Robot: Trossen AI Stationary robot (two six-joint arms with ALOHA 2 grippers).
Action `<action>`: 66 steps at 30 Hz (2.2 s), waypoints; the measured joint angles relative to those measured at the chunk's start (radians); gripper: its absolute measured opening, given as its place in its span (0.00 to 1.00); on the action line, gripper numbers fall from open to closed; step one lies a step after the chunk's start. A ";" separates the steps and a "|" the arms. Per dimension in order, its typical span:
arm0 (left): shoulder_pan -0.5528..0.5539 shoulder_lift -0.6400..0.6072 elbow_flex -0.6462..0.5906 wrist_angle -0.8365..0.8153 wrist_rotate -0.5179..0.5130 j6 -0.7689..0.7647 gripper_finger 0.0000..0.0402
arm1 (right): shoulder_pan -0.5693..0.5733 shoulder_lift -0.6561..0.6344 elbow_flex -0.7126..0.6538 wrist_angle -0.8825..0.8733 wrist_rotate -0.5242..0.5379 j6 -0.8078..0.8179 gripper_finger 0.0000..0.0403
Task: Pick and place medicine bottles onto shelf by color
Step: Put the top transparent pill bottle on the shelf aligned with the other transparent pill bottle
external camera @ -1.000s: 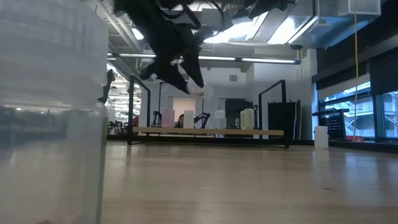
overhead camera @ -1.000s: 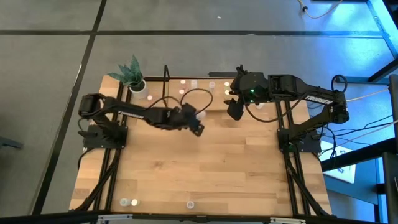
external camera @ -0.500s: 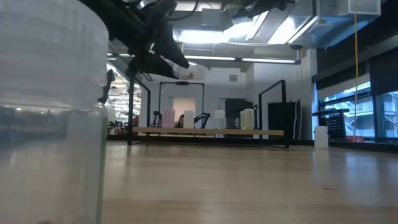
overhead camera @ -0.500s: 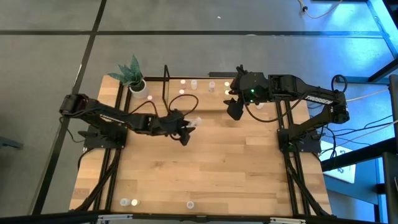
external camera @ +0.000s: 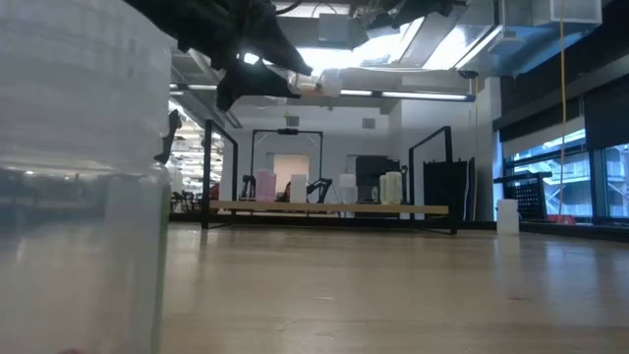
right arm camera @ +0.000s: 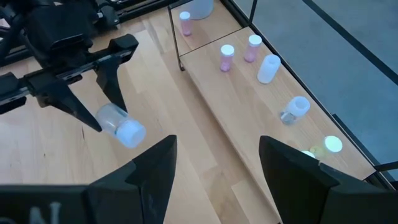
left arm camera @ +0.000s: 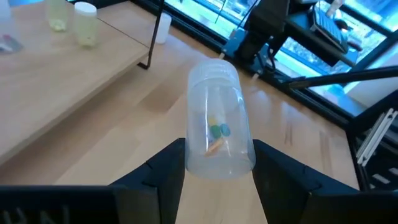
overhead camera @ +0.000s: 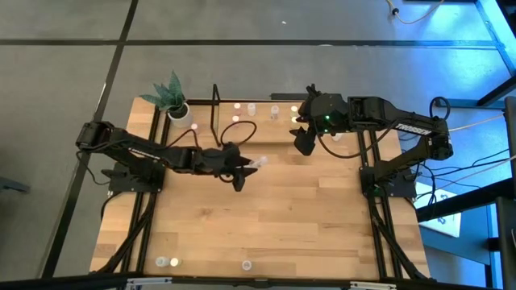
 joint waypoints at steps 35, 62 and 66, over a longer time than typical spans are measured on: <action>0.000 0.001 0.001 0.173 0.131 -0.008 0.42 | 0.158 0.149 0.001 -0.004 -0.145 -0.701 0.57; -0.004 0.001 0.001 0.212 0.154 -0.019 0.42 | 0.171 0.236 0.000 0.100 -0.188 -0.710 0.57; -0.004 0.001 0.001 0.212 0.154 -0.019 0.42 | 0.171 0.249 0.000 0.101 -0.190 -0.710 0.57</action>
